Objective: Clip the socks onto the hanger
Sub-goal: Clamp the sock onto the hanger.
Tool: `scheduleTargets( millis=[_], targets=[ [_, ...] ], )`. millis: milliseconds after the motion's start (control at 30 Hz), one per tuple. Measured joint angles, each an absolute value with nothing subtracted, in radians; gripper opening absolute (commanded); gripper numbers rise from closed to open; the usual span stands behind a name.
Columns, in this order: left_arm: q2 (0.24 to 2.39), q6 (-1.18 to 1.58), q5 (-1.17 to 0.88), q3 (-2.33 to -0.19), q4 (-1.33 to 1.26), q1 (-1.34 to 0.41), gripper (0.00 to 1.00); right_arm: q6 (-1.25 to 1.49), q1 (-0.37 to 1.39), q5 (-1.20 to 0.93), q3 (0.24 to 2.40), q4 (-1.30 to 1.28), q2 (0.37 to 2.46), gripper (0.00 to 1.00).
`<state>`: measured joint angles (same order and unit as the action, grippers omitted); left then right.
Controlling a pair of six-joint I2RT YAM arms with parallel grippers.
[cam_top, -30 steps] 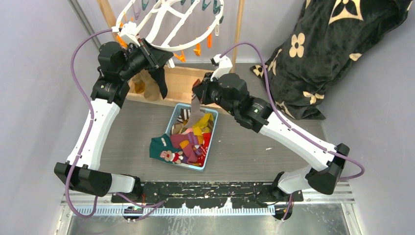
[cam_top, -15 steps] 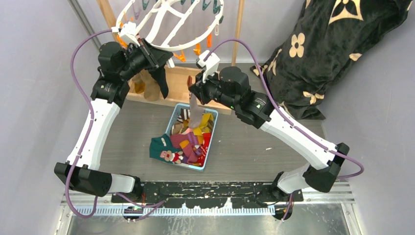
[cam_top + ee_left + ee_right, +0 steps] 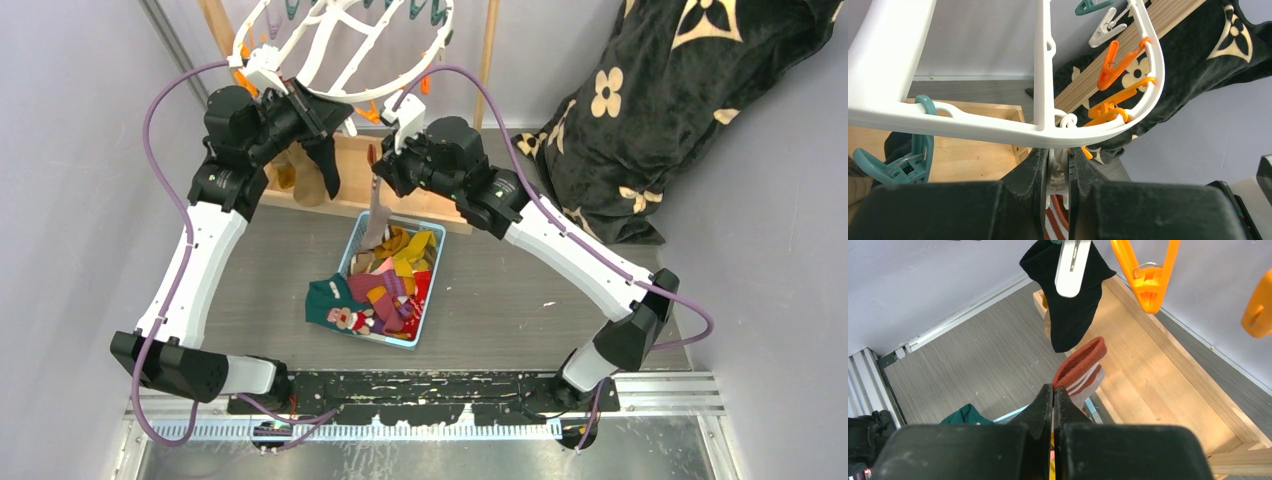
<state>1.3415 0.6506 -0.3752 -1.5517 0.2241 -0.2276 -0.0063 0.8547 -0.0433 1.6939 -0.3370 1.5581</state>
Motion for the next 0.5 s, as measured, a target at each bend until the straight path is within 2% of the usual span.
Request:
scheduleTargets(
  millis=[500],
  targets=[
    [1.341,0.646,-0.314,-1.552,0.227,-0.243,0.0,-0.001,0.847,-0.066,1.814,-0.301,1.643,0.01]
  ],
)
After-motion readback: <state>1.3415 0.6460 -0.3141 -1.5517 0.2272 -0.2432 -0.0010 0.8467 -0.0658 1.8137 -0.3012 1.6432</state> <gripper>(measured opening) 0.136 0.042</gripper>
